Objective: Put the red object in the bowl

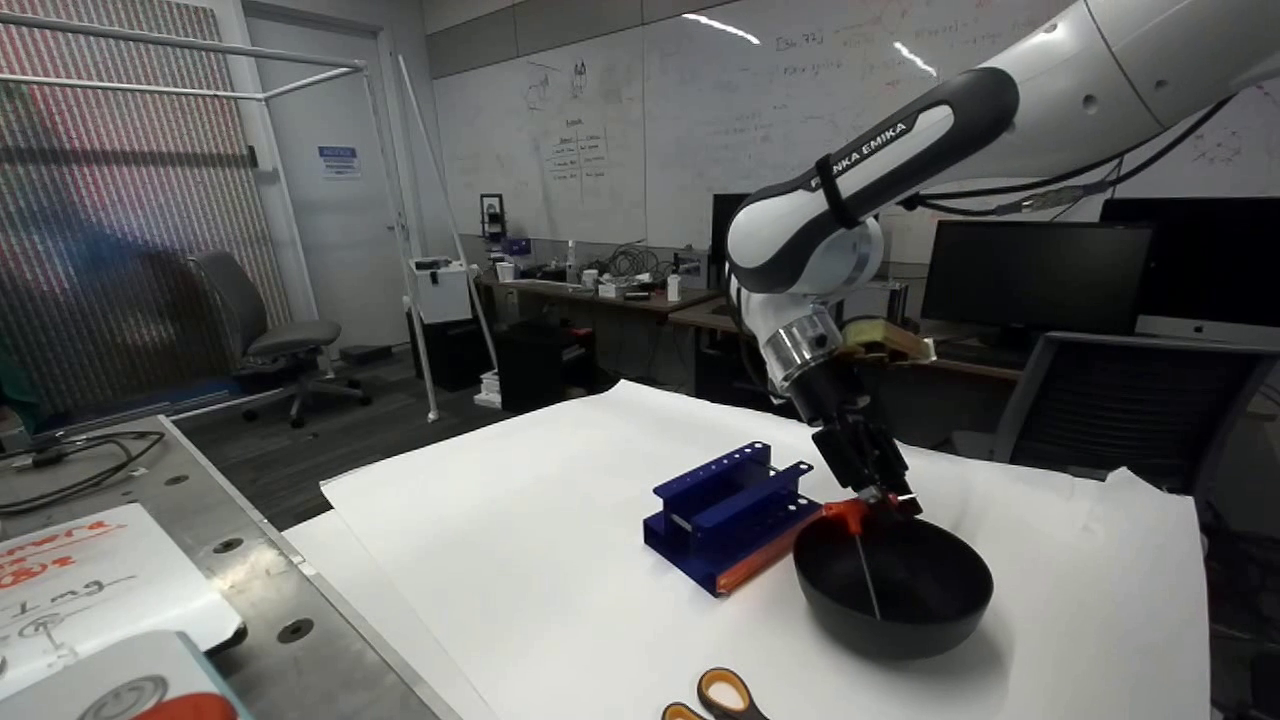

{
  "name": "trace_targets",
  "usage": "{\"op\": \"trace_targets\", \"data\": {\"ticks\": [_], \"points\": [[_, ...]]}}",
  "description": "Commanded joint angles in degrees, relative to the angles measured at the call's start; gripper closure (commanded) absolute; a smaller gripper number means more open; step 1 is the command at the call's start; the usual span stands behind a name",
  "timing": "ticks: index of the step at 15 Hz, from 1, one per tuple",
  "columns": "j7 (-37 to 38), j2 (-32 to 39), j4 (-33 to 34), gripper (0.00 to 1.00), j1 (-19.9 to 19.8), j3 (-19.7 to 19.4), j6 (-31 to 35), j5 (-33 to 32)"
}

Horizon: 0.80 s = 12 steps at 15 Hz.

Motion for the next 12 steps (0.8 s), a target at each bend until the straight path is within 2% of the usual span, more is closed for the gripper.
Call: {"op": "trace_targets", "data": {"ticks": [1, 9, 12], "points": [[-1.0, -0.4, 0.6, 0.01, -0.8, 0.4, -1.4, -0.4], [0.6, -17.1, -6.1, 0.01, -0.7, -1.0, 12.3, -1.4], [0.2, -24.0, -10.6, 0.0, -0.8, -1.1, 19.5, -1.7]]}}
